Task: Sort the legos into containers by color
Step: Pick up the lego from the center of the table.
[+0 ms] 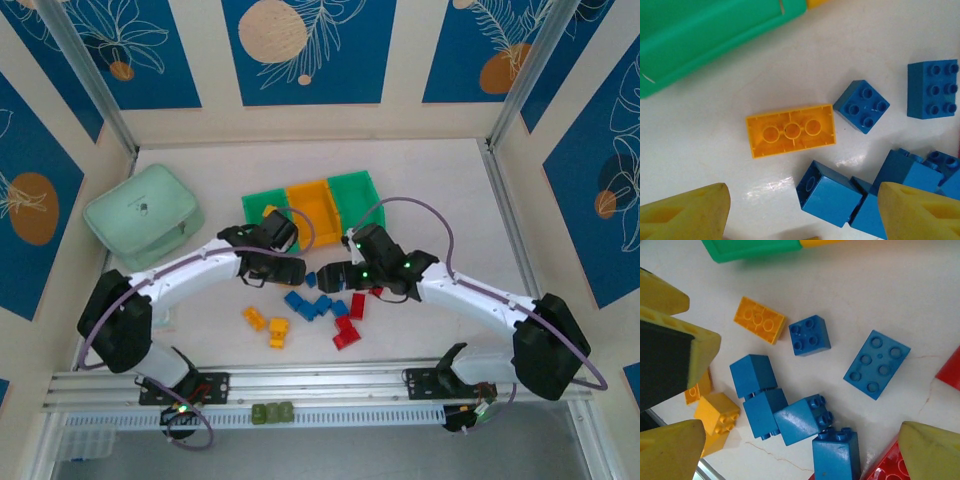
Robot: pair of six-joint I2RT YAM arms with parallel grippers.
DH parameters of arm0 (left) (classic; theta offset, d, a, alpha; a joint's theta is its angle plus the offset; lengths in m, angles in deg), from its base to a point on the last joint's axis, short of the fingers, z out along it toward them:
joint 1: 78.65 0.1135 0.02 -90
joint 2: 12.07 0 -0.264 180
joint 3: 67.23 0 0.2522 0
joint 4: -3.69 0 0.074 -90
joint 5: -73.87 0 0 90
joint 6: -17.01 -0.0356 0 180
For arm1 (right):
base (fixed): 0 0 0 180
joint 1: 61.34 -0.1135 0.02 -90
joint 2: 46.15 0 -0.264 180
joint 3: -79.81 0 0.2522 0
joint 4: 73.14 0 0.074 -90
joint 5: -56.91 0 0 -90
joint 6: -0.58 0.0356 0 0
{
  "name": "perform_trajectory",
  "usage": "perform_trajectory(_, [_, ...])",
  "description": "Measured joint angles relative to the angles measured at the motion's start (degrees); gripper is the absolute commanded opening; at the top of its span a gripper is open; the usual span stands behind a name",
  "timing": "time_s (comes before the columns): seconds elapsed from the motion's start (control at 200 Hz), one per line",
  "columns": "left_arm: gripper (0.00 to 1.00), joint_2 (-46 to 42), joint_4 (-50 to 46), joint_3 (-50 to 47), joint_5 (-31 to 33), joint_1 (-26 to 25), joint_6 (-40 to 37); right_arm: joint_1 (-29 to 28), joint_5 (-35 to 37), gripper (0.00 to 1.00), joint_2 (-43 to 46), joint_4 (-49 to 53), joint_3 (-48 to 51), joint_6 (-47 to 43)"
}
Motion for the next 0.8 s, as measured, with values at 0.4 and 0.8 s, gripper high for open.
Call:
perform_trajectory(0.4, [0.78,9.03,5.03,-0.98,0.04,-0.22,2.16,-1.73,2.29,0.99,-1.70,-1.70,0.44,-0.07])
perform_trajectory(0.8, [0.71,14.03,6.05,0.02,3.06,-0.31,2.19,-1.73,2.47,0.99,-1.73,-1.70,0.44,-0.07])
